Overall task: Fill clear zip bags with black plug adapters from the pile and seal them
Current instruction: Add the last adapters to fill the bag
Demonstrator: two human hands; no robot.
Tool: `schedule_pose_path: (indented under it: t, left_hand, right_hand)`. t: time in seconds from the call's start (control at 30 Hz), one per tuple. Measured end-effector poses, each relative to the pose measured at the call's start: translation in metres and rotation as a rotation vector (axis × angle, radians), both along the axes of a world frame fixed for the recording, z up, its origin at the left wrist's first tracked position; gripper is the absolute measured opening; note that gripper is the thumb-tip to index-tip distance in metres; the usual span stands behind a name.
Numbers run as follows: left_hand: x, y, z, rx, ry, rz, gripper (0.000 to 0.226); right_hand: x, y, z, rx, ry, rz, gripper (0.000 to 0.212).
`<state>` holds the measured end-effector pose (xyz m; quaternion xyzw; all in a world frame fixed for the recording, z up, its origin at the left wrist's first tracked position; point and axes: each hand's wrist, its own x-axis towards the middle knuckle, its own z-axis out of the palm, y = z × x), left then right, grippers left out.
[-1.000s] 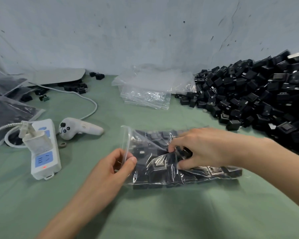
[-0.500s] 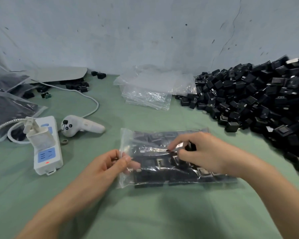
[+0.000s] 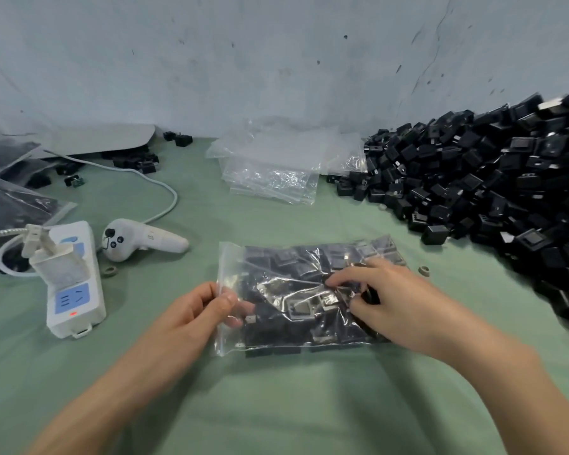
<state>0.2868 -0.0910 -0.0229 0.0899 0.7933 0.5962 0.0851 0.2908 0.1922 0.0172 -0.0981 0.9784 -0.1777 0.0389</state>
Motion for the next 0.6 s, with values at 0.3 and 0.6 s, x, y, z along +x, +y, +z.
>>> schedule_pose_path:
  t: [0.3, 0.6]
  left_hand:
    - [0.004, 0.001, -0.001, 0.001, 0.035, -0.025, 0.023]
    - [0.006, 0.001, -0.002, 0.099, -0.019, -0.021, 0.025]
  right_hand:
    - [0.009, -0.009, 0.003, 0.177, -0.01, 0.092, 0.051]
    - [-0.003, -0.002, 0.015, 0.086, -0.03, 0.123, 0.033]
